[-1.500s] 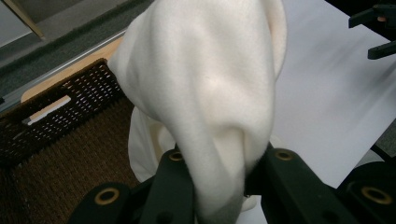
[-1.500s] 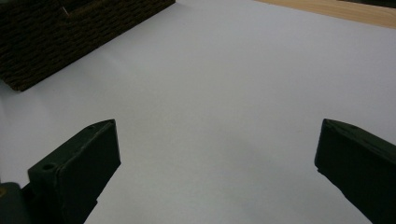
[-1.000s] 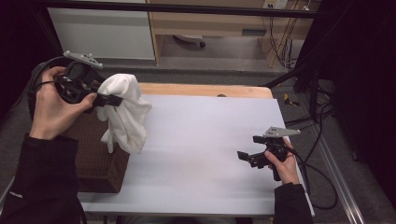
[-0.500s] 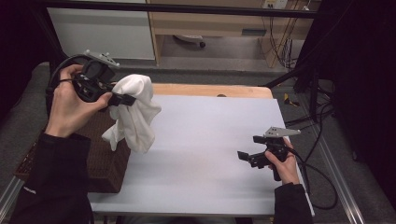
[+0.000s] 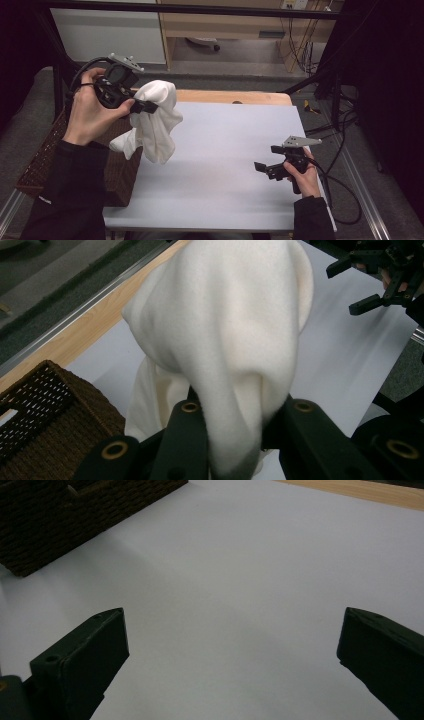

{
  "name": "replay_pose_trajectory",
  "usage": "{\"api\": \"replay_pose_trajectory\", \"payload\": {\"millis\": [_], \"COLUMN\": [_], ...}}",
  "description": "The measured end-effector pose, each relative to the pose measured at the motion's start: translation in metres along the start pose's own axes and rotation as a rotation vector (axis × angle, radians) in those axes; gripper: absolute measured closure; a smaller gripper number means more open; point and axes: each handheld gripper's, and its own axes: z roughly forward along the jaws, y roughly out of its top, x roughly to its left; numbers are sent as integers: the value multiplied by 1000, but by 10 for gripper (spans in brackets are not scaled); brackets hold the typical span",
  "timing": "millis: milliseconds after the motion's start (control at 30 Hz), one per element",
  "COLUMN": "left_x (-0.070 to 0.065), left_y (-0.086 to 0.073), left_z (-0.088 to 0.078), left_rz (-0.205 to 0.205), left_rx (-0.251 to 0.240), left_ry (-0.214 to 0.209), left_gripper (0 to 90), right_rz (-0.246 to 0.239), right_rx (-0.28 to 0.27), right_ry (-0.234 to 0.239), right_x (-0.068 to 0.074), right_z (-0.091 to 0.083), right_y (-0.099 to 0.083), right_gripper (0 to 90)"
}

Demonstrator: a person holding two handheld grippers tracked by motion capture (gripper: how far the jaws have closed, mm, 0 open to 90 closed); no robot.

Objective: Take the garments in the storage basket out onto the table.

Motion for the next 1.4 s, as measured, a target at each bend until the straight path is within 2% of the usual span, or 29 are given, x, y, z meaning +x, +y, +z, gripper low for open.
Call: {"api": "replay_pose_trajectory", "payload": {"millis": [867, 1400], "left_x": [-26, -26], "left_y": [27, 20], "left_z": [23, 66], "left_rz": [73, 73], "left_rx": [-4, 20], "left_ry": [-49, -72], "left_gripper": [780, 778], "right_rz": [4, 4], "right_rx": [-5, -11], "right_ry": [5, 5], "right_x": [1, 0], "right_z": [-2, -3], "right_y": [0, 0], "right_gripper": [7, 7]}}
